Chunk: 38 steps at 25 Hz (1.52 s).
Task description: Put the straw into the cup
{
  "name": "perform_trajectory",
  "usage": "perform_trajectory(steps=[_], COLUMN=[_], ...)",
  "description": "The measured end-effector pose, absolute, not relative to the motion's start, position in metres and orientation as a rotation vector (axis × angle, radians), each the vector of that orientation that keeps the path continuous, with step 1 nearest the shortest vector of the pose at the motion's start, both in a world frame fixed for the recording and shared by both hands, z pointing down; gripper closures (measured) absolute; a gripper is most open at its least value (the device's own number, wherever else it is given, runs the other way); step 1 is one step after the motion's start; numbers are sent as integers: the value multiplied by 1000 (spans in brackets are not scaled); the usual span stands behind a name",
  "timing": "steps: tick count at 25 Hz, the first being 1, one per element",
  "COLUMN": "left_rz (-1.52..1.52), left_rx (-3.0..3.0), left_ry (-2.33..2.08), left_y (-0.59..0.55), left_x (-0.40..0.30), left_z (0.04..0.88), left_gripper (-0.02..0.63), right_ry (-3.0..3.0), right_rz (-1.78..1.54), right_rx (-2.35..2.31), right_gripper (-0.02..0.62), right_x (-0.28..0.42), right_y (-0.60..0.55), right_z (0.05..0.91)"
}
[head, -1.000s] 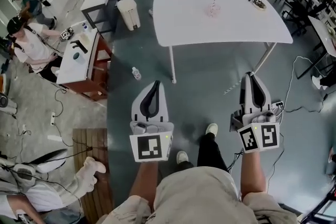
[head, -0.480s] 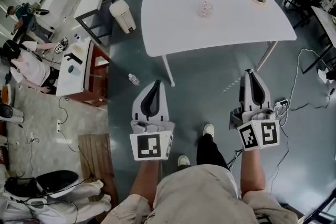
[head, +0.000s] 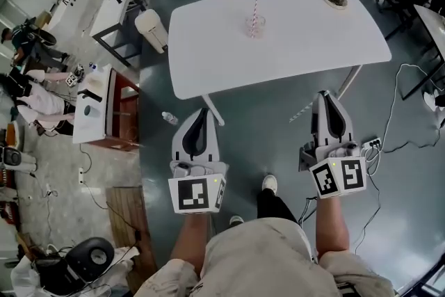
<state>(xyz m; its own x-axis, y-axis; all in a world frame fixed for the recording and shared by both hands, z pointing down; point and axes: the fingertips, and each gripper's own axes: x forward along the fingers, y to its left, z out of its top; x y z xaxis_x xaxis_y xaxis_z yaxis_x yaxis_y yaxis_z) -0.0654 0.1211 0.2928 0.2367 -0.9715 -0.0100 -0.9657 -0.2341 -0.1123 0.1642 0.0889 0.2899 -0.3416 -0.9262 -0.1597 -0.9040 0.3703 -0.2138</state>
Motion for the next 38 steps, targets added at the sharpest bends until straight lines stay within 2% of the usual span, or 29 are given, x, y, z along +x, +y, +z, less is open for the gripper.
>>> perform_trajectory(steps=[8, 16, 38], left_rz=[-111, -146, -11], left_rx=[-2366, -2321, -2397], left_ry=[1862, 1904, 1874], left_y=[59, 15, -150], left_x=[-10, 11, -82], left_z=[279, 280, 294], left_gripper=[603, 603, 603], right_ry=[2375, 2389, 2452], right_rz=[-157, -181, -101], right_rx=[-1589, -1538, -1601], right_gripper=[581, 581, 580], right_x=[212, 232, 130], right_y=[25, -28, -180], right_z=[289, 291, 283])
